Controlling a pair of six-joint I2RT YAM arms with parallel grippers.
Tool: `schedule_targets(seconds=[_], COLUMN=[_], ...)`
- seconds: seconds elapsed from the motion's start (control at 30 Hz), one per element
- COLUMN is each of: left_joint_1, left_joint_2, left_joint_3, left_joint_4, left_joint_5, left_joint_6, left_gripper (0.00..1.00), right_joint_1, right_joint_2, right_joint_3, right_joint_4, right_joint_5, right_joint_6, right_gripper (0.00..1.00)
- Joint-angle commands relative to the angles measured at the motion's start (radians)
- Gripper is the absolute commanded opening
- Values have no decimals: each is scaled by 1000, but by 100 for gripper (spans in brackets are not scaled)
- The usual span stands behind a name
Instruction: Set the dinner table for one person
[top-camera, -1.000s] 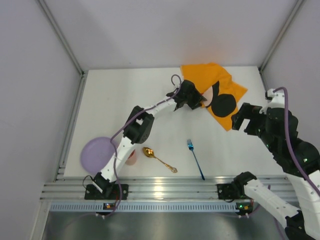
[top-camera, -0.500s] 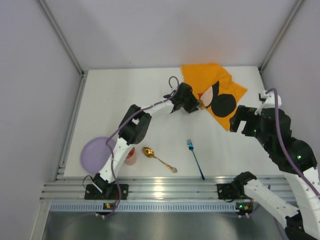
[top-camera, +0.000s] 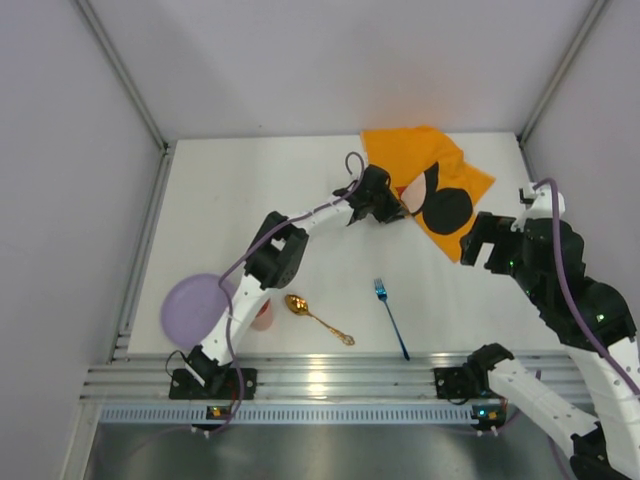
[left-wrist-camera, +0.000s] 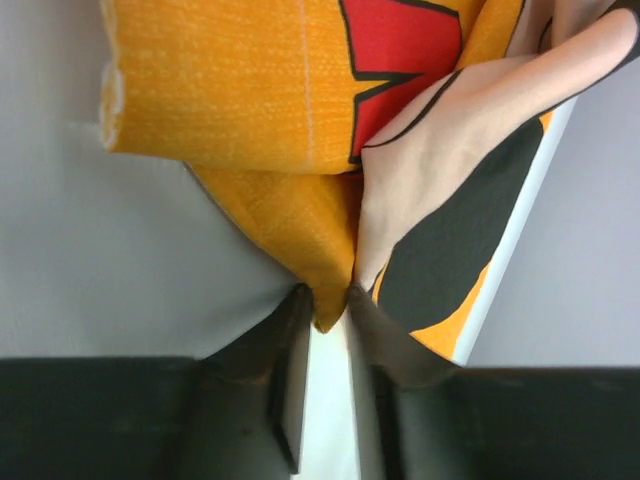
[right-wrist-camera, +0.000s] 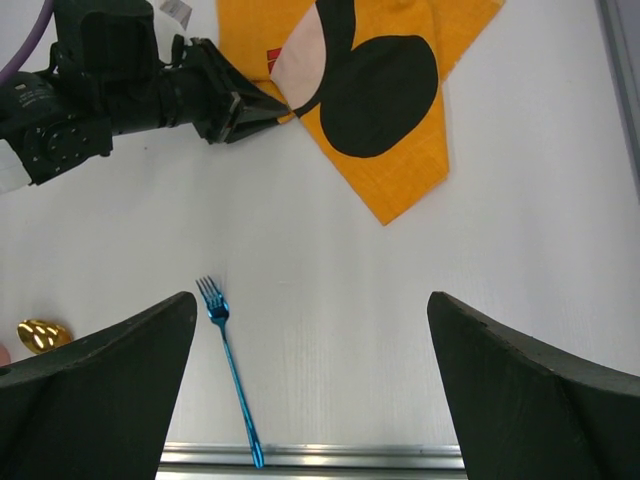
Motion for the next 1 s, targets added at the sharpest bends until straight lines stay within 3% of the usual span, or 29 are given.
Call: schedule_targets(seconds=[0.0, 0.07, 0.1, 0.37, 0.5, 0.77, 0.87, 0.97], left_joint_1=[-7, -6, -7, 8, 37, 100, 138, 166], left_joint_2=[29, 25, 22, -37, -104, -423, -527, -564], left_joint_3=[6, -2, -4, -43, -25, -358, -490, -521], left_joint_4=[-47, -46, -47, -47, -185, -231, -199, -245], left_joint_5=[6, 8, 5, 37, 38, -28, -20, 5], left_joint_6=[29, 29, 31, 94, 222, 430, 459, 511], left_gripper=[21, 3, 0, 0, 0, 0, 0, 0], right_joint_1=[-7, -5, -7, -7, -5, -17, -51, -121], right_joint_2=[-7, -10, -12, -9, 84, 480, 546, 566], right_joint_3=[-2, -3, -3, -16, 1, -26, -64, -177], right_joint_4=[4, 4, 3, 23, 34, -17, -8, 18], right_joint_5=[11, 9, 11, 17, -55, -195, -241, -329], right_joint_6=[-4, -2, -1, 5, -13, 65, 110, 166], right_gripper=[100, 100, 100, 100, 100, 100, 100, 100])
